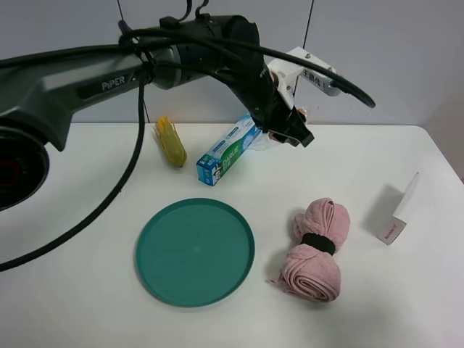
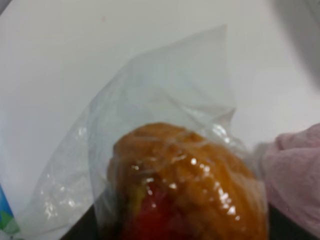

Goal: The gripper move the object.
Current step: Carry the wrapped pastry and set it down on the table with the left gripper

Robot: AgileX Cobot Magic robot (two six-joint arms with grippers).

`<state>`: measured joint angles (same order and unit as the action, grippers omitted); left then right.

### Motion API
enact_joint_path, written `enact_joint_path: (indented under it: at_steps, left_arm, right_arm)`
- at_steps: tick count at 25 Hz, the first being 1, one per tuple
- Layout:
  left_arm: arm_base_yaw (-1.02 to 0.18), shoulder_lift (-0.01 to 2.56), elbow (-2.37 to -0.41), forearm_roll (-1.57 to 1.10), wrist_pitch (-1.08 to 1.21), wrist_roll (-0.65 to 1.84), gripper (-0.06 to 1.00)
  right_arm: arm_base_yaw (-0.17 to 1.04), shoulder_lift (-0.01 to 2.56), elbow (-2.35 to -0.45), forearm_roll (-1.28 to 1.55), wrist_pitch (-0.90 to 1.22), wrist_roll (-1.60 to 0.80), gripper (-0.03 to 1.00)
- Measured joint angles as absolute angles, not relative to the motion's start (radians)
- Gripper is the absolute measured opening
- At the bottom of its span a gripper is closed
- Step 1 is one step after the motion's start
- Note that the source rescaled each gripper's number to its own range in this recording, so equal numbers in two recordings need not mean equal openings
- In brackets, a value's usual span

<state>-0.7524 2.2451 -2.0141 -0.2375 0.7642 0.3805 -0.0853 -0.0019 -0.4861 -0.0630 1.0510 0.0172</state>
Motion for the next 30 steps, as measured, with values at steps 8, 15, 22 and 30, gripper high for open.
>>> enact_joint_path:
  at_steps: [8, 15, 22, 30]
  left_arm:
    - [-0.746, 2.362, -2.016, -0.235, 0.636, 0.426, 0.0]
    - [-0.746, 2.414, -2.018, -0.241, 0.486, 0.426, 0.0]
    - [-0.746, 2.466, -2.018, -0.257, 0.462, 0.426, 0.0]
    - [-0.746, 2.526, -2.018, -0.265, 0.452, 0.427, 0.0]
  right_arm:
    - [-0.085, -0.002, -0.486, -0.063, 1.051, 0.017, 1.0]
    - [-0.085, -0.002, -0.486, -0.063, 1.051, 0.017, 1.0]
    - [-0.085, -0.002, -0.486, -0.063, 1.051, 0.017, 1.0]
    - [-0.085, -0.002, -0.486, -0.063, 1.051, 0.017, 1.0]
